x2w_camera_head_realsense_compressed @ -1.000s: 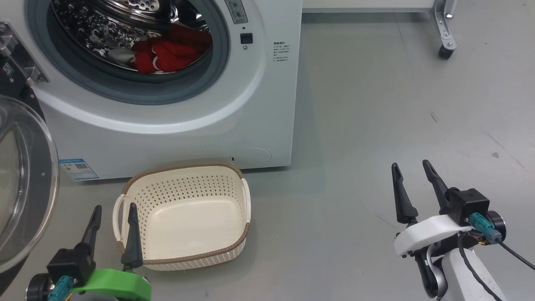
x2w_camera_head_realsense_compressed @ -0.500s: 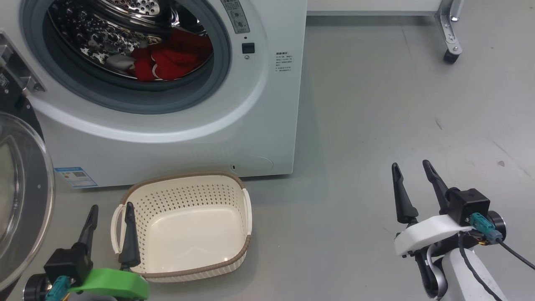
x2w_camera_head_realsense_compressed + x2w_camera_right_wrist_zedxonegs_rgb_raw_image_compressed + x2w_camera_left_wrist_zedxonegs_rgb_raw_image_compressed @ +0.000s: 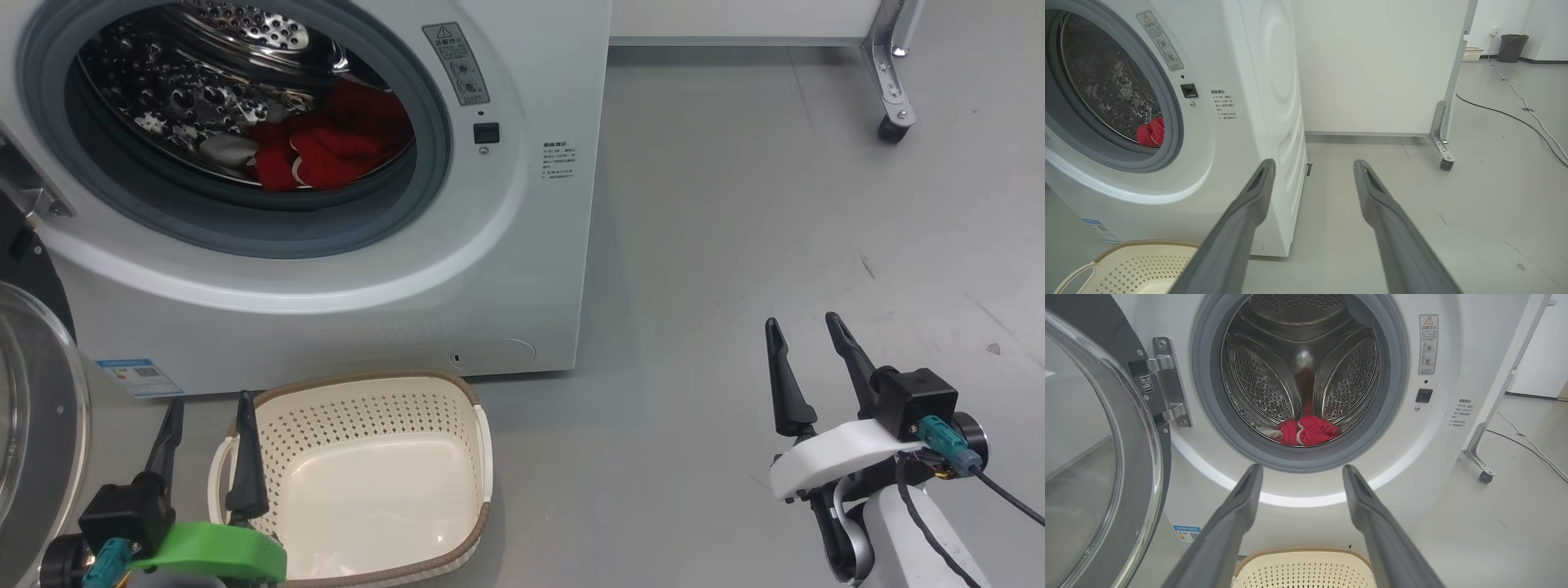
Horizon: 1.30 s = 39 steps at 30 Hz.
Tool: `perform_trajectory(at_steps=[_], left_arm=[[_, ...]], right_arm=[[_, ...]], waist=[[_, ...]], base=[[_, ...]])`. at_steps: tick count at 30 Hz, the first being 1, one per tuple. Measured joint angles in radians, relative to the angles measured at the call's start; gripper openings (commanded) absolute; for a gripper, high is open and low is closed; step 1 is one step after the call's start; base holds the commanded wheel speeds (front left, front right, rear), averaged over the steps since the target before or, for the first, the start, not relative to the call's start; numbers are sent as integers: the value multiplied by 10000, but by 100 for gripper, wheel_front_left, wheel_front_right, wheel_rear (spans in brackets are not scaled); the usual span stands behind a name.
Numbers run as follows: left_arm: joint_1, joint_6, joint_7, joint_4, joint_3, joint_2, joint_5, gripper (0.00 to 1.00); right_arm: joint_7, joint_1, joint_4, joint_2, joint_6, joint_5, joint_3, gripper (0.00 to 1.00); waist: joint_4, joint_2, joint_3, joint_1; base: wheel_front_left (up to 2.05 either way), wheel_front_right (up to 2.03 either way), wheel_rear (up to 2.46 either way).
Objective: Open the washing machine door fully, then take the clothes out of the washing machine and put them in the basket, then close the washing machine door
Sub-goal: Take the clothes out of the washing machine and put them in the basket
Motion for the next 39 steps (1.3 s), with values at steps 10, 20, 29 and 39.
perform_trajectory(at_steps=[10, 20, 29, 39], left_arm=[[0, 2, 0, 29, -6, 0, -119, 100], [0, -13, 0, 79, -221, 2, -355, 100], [6, -242, 0, 278, -546, 4, -610, 100], [-4, -378, 0, 556, -1076, 6, -807, 100]], right_arm=[[0, 0, 17, 4, 52, 2, -19, 100], [0, 0, 44, 6, 59, 8, -19, 100], [0, 0, 46, 8, 65, 8, 23, 100], [0, -1, 54, 12, 65, 6, 50, 100]], waist=[[12, 0, 6, 0], [14, 0, 33, 0], [-20, 0, 130, 0], [-76, 0, 706, 0]], base=[[40, -40, 0], [5, -5, 0], [0, 0, 0], [0, 0, 0]])
